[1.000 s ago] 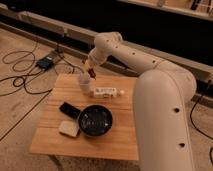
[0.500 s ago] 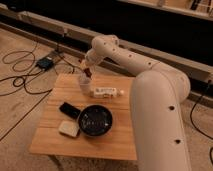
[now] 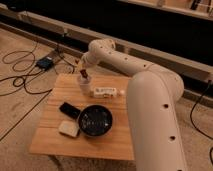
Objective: Place the pepper in the ceramic cup
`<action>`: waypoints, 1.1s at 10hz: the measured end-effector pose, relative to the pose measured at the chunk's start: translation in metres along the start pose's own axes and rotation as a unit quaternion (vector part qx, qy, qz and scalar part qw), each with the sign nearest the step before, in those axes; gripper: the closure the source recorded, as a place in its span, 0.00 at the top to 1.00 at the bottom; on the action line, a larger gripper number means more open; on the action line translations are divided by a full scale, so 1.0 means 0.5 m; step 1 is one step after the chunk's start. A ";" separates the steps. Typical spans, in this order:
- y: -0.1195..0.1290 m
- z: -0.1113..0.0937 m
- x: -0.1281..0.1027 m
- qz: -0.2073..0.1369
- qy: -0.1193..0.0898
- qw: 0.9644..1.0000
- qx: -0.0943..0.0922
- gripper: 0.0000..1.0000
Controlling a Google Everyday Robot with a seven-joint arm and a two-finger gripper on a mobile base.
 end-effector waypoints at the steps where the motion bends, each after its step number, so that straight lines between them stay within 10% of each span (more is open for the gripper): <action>1: 0.004 0.006 -0.001 -0.001 -0.003 1.000 -0.002 0.04; 8: -0.021 0.039 0.034 0.006 -0.009 1.000 0.010 0.76; 11: -0.019 0.038 0.038 0.010 -0.013 1.000 0.005 0.80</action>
